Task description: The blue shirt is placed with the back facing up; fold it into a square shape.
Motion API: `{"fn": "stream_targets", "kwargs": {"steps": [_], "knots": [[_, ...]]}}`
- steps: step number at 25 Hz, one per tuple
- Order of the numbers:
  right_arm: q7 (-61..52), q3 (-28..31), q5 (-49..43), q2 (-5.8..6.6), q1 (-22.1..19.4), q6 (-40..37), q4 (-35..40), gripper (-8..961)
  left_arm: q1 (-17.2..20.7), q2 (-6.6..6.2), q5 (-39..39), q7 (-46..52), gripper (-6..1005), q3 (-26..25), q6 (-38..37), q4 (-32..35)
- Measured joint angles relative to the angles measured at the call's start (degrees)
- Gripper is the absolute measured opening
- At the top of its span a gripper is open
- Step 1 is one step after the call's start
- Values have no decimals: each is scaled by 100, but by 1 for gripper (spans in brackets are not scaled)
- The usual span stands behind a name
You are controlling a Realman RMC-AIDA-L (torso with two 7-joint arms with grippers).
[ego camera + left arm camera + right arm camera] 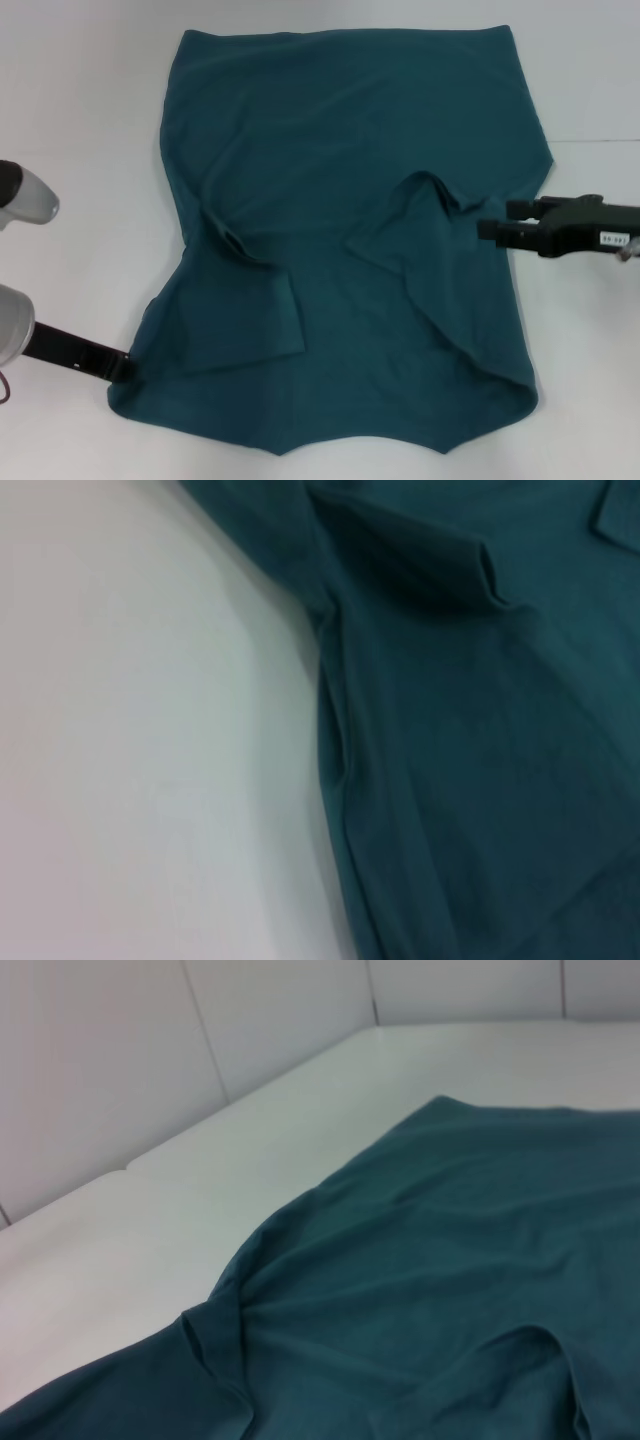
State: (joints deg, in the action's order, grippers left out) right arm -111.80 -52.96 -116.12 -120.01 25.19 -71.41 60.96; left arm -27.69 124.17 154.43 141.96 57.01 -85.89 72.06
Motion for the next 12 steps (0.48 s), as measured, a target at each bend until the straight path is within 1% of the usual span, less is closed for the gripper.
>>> {"fn": "stream_targets", "kwargs": {"steps": [4, 7, 9, 10, 11, 12], "knots": [[-1641, -300, -688, 4, -14, -347, 971, 619, -23, 2, 8, -8, 47, 80, -44, 4], [-2801, -692, -1625, 9, 21, -644, 1574, 617, -46, -3, 12, -25, 47, 107, -75, 8], [-3369, -927, -2217, 4, 56, -916, 1864, 617, -47, -8, 14, -32, 47, 123, -73, 9], [-3669, -1060, -2528, -1, 93, -1218, 2015, 616, -47, -12, 15, -35, 47, 130, -67, 11], [-3669, -1060, -2528, -1, 93, -1218, 2015, 616, -47, -16, 16, -37, 47, 132, -62, 15], [-3773, -1106, -2621, 0, 120, -1383, 2066, 616, -47, -19, 16, -39, 47, 134, -53, 30]]}}
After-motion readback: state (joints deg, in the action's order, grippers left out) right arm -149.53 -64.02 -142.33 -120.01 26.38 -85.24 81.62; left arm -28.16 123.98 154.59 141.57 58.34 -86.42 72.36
